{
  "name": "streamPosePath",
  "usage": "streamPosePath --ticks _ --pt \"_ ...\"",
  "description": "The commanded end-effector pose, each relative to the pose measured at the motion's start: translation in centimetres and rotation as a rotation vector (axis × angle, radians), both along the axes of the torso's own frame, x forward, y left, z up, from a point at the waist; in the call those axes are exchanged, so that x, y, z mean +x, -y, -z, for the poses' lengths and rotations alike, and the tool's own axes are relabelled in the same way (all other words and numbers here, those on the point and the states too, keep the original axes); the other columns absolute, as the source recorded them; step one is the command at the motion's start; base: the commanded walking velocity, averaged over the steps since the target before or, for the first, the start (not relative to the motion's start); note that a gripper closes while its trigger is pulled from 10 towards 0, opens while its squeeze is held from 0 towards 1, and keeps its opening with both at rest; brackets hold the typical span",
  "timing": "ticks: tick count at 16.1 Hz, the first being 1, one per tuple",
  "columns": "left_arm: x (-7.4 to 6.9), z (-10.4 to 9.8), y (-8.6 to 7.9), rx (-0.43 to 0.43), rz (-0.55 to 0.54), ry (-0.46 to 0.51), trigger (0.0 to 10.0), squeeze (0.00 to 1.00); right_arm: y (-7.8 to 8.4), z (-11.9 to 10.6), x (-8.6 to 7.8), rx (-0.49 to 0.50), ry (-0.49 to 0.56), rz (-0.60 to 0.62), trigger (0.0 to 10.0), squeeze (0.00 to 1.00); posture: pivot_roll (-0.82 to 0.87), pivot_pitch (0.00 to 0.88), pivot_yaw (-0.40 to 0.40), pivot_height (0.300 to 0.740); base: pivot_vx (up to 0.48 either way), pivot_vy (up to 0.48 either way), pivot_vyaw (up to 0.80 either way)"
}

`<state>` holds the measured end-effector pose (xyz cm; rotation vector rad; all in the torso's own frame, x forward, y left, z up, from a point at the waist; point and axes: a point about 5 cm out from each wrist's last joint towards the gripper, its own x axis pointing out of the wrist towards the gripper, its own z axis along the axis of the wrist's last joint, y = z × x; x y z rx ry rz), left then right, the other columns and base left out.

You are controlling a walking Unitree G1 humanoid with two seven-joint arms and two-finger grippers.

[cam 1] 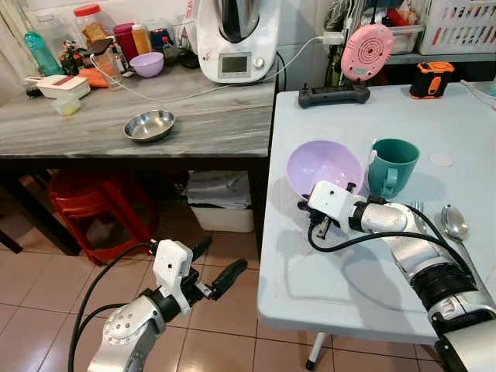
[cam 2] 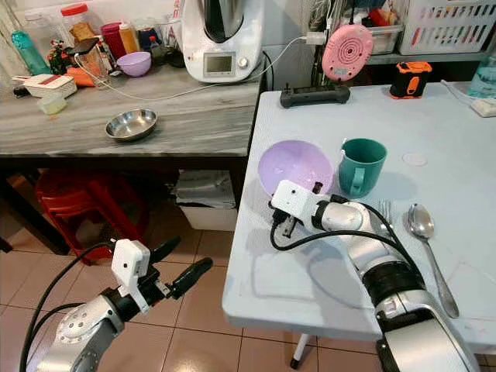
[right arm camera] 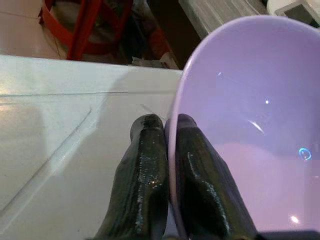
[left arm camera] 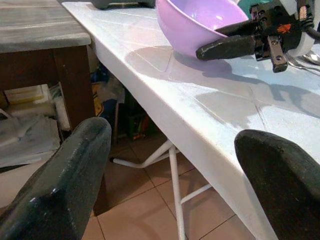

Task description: Setting the table

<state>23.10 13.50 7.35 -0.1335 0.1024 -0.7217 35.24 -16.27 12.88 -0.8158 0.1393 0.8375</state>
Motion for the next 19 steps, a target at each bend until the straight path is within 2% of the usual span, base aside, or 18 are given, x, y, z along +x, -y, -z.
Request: streamPosePath --ticks 1,3,4,7,9,10,11,12,14,15,19 --pt "0.3 0.1 -0.8 0.025 -0.018 -0.005 10.0 0.00 -0.9 -0.3 -0.2 0.023 0.019 -0.042 0.0 0.00 -0.04 0.000 0.151 0.740 0.000 0.000 0.00" --pt "0.5 0.3 -1.1 0.041 -0.045 0.000 10.0 0.00 -1.6 -0.8 -0.4 0.090 0.063 -0.053 0.0 0.00 -0.04 0.000 0.151 0.740 0.000 0.000 0.00" --pt "0.5 0.3 -1.1 0.041 -0.045 0.000 10.0 0.00 -1.6 -0.8 -0.4 0.090 0.063 -0.053 0.0 0.00 -0.04 0.000 0.151 0.740 0.000 0.000 0.00" --pt "1.2 0.1 -1.4 0.033 -0.111 0.026 10.0 0.00 -2.5 -2.3 -1.2 0.322 0.219 0.008 0.0 0.00 -0.04 0.000 0.139 0.740 0.000 0.000 0.00" --pt "1.7 -0.3 -1.7 0.033 -0.159 0.040 10.0 0.00 -2.8 -2.3 -1.8 0.391 0.261 0.053 0.0 0.00 -0.04 0.000 0.132 0.740 0.000 0.000 0.00" --pt "2.2 -0.2 -2.3 0.069 -0.263 0.040 10.0 0.00 -2.9 -2.1 -2.3 0.465 0.283 0.134 2.3 0.00 -0.03 0.000 0.129 0.740 0.000 0.000 0.00" --pt "2.4 -0.2 -2.5 0.081 -0.303 0.033 10.0 0.00 -2.9 -1.9 -2.6 0.500 0.294 0.176 9.1 0.00 -0.03 0.000 0.127 0.740 0.000 0.000 0.00" --pt "2.6 -0.3 -2.9 0.088 -0.382 0.045 10.0 0.00 -3.1 -1.7 -3.4 0.547 0.334 0.239 10.0 0.00 -0.03 0.000 0.127 0.740 0.000 0.000 0.00" --pt "3.0 -0.4 -3.3 0.069 -0.431 0.037 10.0 0.00 -3.3 -1.9 -3.9 0.577 0.379 0.269 10.0 0.00 -0.04 0.000 0.124 0.740 0.000 0.000 0.00" --pt "3.5 -0.6 -3.4 0.054 -0.457 0.035 10.0 0.00 -3.8 -2.8 -4.6 0.578 0.444 0.278 10.0 0.00 -0.04 0.000 0.124 0.740 0.000 0.000 0.00" --pt "4.2 -1.0 -2.9 0.016 -0.478 0.035 10.0 0.00 -4.5 -3.1 -5.6 0.596 0.455 0.290 10.0 0.00 -0.05 0.000 0.126 0.740 0.000 0.000 -0.16"
